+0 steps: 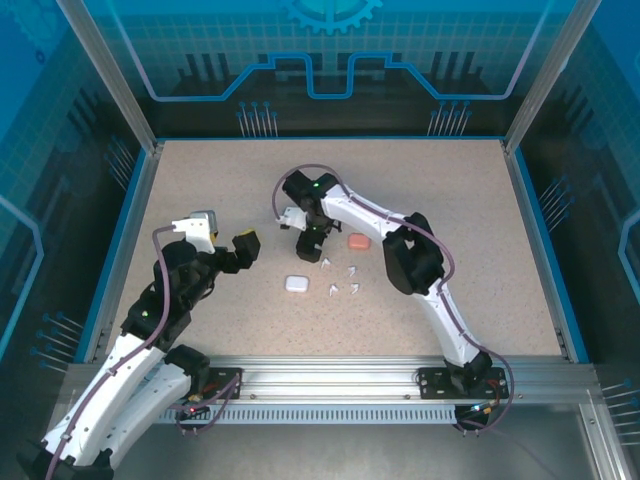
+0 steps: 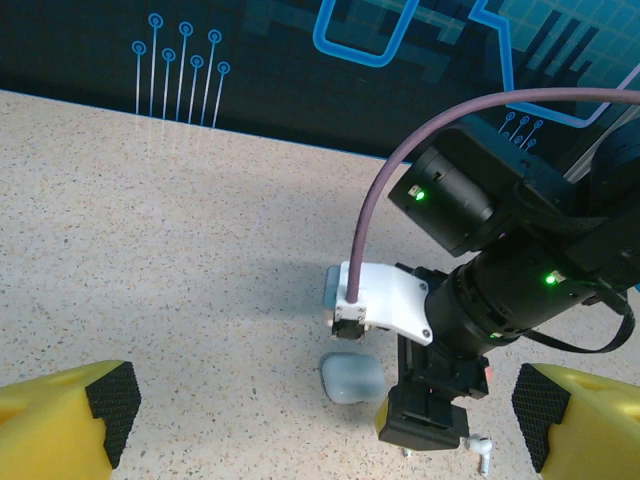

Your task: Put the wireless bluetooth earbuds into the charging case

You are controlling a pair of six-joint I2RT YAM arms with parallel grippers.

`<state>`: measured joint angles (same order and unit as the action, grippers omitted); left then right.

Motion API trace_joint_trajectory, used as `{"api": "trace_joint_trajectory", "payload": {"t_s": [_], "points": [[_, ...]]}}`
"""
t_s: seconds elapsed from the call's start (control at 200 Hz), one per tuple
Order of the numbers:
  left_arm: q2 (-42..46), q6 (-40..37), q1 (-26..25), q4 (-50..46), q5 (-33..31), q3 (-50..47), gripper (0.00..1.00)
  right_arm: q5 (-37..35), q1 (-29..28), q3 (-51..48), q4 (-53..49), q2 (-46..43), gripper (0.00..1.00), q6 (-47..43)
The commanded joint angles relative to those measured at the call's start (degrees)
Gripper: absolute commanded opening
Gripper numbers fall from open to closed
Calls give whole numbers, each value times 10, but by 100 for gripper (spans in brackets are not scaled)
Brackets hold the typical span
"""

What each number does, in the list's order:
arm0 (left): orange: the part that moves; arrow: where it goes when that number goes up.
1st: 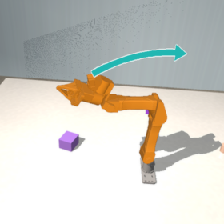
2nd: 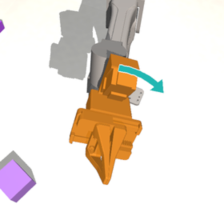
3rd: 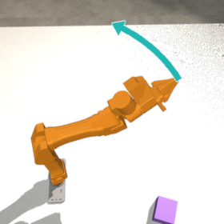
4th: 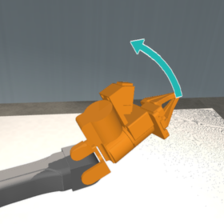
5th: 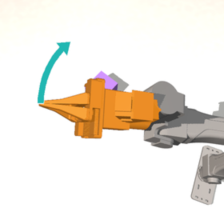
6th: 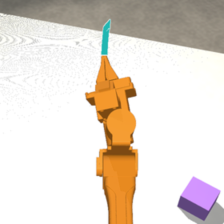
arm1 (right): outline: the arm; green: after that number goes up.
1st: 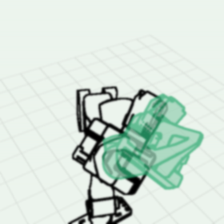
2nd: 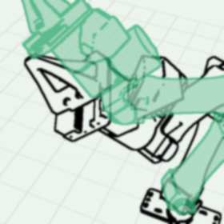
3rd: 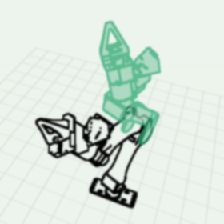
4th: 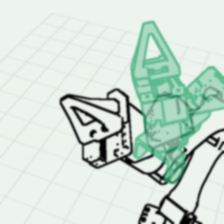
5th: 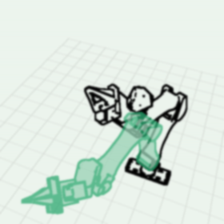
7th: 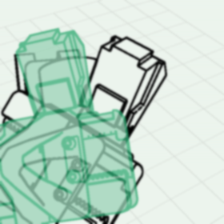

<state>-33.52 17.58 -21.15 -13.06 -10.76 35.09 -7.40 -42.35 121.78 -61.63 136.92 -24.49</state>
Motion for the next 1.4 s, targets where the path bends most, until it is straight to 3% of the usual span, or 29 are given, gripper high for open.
{"api": "trace_joint_trajectory", "payload": {"t_s": [0.0,0.41,0.725,1.081,1.391], "points": [[-3,-13,6,1,-11,16,99,10,-9,37,-31,28,94,-14],[-11,-11,6,6,-10,15,99,-3,-14,71,-40,79,77,-14],[-16,-16,6,4,-13,13,99,9,-20,25,-17,63,57,-16],[-16,2,6,-5,-4,-4,99,38,-10,-86,73,-33,45,-6],[-46,54,15,-20,74,-6,99,76,11,-259,204,-227,44,32]]}}
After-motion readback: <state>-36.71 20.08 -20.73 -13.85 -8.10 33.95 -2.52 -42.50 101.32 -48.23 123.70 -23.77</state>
